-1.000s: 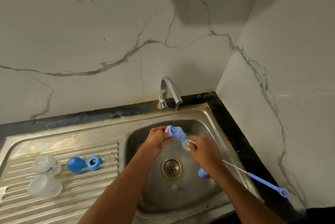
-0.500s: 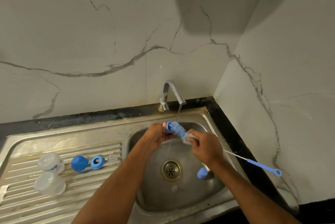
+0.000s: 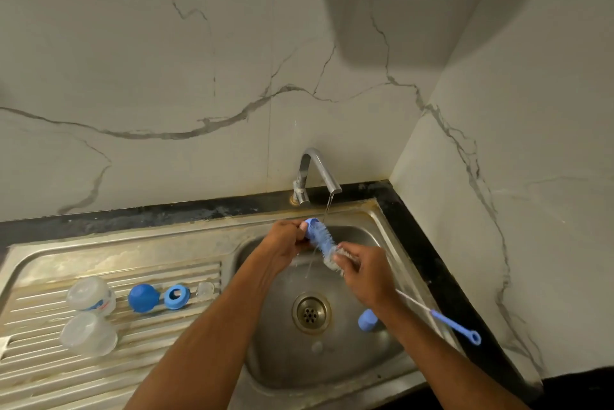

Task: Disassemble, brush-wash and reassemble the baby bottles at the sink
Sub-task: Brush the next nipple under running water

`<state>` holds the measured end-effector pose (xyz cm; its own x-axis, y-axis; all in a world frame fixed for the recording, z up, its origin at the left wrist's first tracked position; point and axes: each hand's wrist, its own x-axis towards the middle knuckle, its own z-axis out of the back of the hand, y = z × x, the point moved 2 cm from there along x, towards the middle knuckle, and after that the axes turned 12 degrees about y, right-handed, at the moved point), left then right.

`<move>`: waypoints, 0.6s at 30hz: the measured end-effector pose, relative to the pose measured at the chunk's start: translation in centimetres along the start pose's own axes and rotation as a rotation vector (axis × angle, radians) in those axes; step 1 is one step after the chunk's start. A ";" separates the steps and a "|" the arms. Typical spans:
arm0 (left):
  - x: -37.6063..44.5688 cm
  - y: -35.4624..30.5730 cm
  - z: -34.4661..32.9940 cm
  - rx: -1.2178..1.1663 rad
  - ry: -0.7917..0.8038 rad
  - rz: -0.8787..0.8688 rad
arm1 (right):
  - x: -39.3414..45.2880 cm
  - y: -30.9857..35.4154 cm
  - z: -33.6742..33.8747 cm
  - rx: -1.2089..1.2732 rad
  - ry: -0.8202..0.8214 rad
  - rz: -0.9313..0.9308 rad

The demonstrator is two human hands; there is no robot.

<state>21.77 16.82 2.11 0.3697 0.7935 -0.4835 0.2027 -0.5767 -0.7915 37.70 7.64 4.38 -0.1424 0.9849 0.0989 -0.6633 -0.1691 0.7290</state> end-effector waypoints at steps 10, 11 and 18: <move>-0.2 0.5 0.6 -0.080 0.058 -0.067 | 0.7 -2.1 1.4 -0.139 -0.137 -0.073; -0.1 0.5 0.5 -0.057 0.039 -0.098 | 0.9 -2.1 1.1 -0.053 -0.130 -0.148; -0.1 1.0 0.8 -0.281 0.042 -0.085 | 0.1 -2.6 0.3 -0.035 -0.068 -0.106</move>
<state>21.18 16.33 1.02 0.3770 0.8359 -0.3990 0.4754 -0.5443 -0.6912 39.67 8.16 2.70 -0.0203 0.9974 0.0691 -0.6978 -0.0636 0.7135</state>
